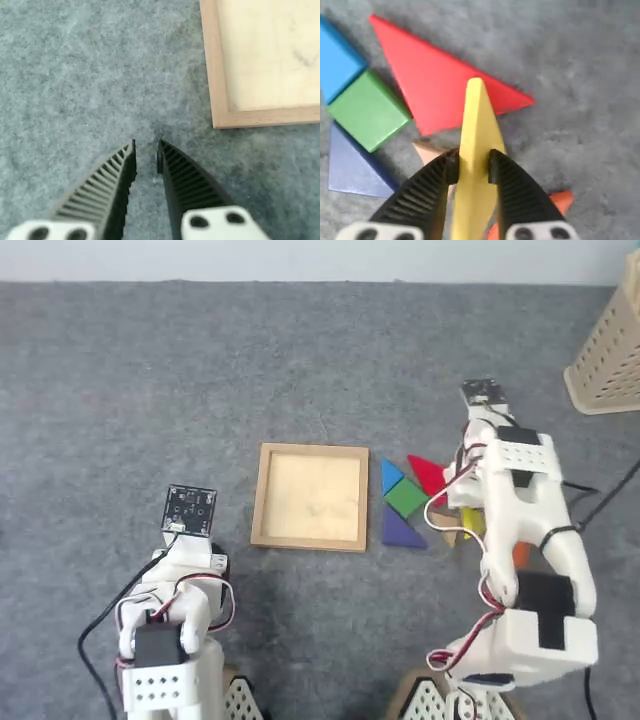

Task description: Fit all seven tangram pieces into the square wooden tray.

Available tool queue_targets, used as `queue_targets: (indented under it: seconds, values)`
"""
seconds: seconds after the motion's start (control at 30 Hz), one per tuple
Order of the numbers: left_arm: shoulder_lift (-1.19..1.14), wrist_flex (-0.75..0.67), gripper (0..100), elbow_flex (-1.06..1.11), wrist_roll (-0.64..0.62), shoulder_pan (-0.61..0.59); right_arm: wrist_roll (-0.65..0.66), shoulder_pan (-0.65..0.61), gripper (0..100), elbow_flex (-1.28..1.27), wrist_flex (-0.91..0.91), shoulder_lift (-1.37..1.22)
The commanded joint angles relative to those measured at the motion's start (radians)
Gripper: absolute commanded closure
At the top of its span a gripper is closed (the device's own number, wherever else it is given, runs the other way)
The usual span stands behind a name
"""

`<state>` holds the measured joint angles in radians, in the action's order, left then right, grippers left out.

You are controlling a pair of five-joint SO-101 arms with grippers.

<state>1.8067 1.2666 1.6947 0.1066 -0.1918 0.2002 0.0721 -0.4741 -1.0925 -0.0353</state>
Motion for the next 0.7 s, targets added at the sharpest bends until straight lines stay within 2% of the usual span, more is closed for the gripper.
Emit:
queue_targets:
  seconds: [0.0, 0.17, 0.37, 0.47, 0.67]
  values:
    - [0.021, 0.000, 93, -0.010, -0.008, 0.002, -0.008, 0.074, 99.1, 0.009, -0.008, 0.071]
    - [0.021, 0.000, 93, -0.010, -0.008, 0.002, 0.041, 0.105, 99.3, 0.009, -0.005, 0.065]
    - [0.021, 0.000, 93, -0.010, -0.008, 0.002, 0.048, 0.050, 99.3, 0.029, -0.053, 0.140]
    - [0.021, 0.000, 93, -0.010, -0.008, 0.002, 0.048, -0.071, 99.3, 0.071, -0.124, 0.236]
    - [0.021, 0.000, 93, -0.010, -0.008, 0.002, 0.041, -0.427, 99.3, 0.236, -0.214, 0.286]
